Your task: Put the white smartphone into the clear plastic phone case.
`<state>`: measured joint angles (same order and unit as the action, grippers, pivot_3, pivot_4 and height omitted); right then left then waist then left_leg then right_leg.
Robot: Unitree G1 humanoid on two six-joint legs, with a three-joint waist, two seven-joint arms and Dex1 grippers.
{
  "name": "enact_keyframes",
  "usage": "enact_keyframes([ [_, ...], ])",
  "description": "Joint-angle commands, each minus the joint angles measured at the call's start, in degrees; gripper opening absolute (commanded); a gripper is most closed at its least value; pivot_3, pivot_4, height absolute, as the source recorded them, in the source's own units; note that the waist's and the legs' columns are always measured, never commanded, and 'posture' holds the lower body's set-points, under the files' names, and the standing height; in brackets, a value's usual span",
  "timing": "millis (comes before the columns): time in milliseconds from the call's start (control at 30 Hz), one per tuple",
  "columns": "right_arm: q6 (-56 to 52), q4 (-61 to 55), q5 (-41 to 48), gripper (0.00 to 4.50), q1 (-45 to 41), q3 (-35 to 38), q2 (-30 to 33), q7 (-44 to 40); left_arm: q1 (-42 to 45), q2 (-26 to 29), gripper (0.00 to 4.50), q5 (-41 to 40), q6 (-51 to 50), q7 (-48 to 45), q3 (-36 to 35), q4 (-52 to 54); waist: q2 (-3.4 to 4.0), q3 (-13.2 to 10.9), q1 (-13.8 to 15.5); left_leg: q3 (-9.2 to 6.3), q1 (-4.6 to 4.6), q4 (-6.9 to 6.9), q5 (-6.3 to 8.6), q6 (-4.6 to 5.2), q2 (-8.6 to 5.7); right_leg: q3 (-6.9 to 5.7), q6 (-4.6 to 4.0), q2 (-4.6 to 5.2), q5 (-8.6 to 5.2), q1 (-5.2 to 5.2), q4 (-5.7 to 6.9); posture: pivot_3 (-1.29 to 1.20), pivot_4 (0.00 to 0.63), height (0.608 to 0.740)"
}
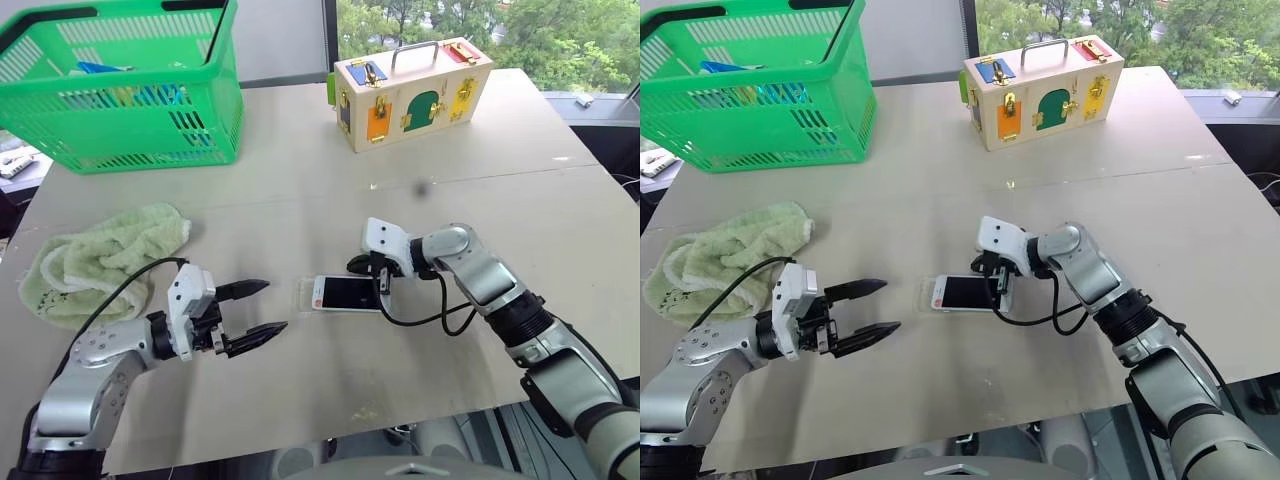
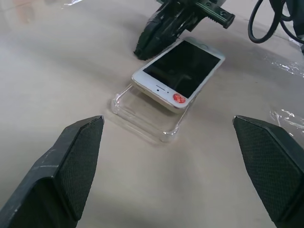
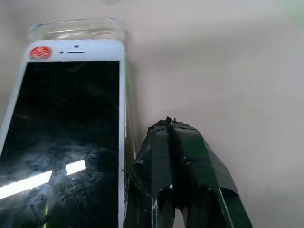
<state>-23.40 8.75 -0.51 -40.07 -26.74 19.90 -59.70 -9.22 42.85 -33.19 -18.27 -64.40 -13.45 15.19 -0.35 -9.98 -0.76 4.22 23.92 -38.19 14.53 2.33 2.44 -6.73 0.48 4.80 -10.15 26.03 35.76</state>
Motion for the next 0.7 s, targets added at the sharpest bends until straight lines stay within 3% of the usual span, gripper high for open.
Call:
enact_keyframes([
  [33, 3.22, -2.08, 1.66, 0.05, 0.06, 0.83, -0.82, -1.15, -0.35, 0.12, 4.5, -0.82, 0.22, 0.45, -1.17, 2.25, -0.01, -0.01, 0.01, -0.01, 0.0, 0.0, 0.0, 0.0, 0.0, 0.0, 0.0, 0.0, 0.0, 0.0, 0.01, 0.0, 0.15, 0.74],
  [300, 5.03, 1.11, 1.99, 0.05, -2.24, 1.71, -3.35, -0.83, -0.43, 0.05, 4.5, -1.0, 0.18, 0.75, -0.88, 2.49, -0.01, -0.01, 0.02, -0.01, 0.0, -0.07, -0.01, -0.01, 0.01, 0.0, 0.1, -0.03, 0.07, -0.02, 0.06, 0.0, 0.15, 0.74],
  [700, 9.3, 4.47, 0.61, 0.05, -3.03, -2.67, -5.31, -6.18, -0.53, -0.24, 4.5, -0.95, 0.31, 1.19, -1.02, 2.29, -0.02, -0.01, -0.03, 0.0, -0.03, -0.11, -0.01, -0.01, -0.02, 0.04, 0.11, -0.08, 0.08, -0.04, 0.1, 0.0, 0.15, 0.74],
])
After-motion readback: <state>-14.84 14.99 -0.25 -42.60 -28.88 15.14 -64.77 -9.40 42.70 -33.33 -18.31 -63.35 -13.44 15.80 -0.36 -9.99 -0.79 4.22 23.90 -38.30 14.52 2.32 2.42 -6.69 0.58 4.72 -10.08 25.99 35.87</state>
